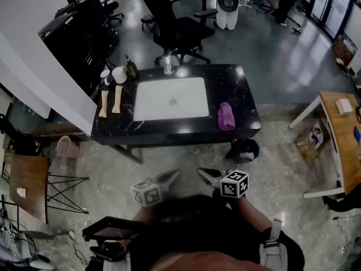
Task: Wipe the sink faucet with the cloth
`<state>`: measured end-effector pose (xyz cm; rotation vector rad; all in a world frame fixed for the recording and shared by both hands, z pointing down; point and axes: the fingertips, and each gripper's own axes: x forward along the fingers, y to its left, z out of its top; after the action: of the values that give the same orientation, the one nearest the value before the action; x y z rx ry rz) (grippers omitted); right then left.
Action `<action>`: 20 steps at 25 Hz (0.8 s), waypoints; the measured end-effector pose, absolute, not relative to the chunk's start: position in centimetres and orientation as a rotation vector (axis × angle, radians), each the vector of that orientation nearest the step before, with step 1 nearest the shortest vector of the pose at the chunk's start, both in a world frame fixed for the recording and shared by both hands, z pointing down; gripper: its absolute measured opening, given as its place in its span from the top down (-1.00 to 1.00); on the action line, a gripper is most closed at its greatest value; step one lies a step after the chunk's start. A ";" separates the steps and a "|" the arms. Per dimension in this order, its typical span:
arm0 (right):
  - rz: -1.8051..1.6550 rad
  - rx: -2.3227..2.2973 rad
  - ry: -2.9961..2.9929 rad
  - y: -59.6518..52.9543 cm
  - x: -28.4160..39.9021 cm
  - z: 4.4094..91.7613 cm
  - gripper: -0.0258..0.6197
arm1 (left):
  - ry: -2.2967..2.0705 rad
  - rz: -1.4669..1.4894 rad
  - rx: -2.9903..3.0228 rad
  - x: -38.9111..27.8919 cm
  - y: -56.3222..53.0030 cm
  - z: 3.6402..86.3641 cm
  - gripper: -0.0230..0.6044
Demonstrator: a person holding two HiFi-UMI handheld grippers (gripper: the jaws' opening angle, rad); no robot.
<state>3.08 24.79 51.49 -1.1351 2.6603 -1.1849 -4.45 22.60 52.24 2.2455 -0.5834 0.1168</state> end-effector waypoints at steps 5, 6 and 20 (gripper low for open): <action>-1.189 -1.148 2.650 24.9 3.6 51.2 0.89 | -0.576 0.115 2.236 -4.0 22.7 52.1 0.94; -1.188 -1.150 2.649 25.0 3.8 51.1 0.89 | -0.573 0.116 2.242 -3.9 22.6 52.1 0.94; -1.181 -1.138 2.665 24.9 3.7 51.0 0.89 | -0.572 0.105 2.256 -3.7 22.4 51.6 0.94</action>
<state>3.73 24.85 51.02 -1.1384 2.6650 -1.1807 -3.66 22.40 51.56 2.2563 -0.5719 0.1050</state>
